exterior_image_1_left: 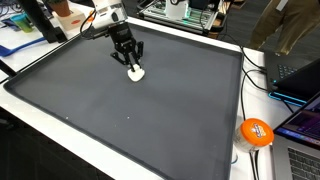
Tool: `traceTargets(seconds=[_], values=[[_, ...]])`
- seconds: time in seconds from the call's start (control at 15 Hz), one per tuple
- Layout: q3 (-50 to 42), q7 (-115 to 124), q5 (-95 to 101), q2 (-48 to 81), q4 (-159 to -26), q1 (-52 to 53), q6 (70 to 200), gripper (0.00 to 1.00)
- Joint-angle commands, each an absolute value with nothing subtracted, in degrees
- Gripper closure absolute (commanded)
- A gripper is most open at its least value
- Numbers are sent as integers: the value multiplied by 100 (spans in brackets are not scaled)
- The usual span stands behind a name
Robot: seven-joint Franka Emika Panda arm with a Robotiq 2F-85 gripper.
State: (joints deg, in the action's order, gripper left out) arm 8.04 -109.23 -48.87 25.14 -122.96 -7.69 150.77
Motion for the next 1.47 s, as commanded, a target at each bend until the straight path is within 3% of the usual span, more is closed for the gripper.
traceTargets(seconds=[0.0, 0.27, 0.6, 0.67, 0.73, 1.2, 1.33, 1.4], values=[[776, -10876, -4737, 2571, -12354, -718, 15166, 97], [636, -10962, -3979, 1997, -12814, -837, 14253, 98], [634, -11109, -3831, 1701, -13052, -905, 14082, 99], [657, -11173, -3906, 1666, -13066, -909, 14083, 69], [687, -11237, -4019, 1640, -13071, -908, 14137, 68], [668, -11040, -3813, 1870, -12876, -708, 14097, 16], [635, -10905, -3679, 1960, -12884, -619, 14271, 2], [605, -10803, -3580, 2003, -12895, -568, 14409, 0]])
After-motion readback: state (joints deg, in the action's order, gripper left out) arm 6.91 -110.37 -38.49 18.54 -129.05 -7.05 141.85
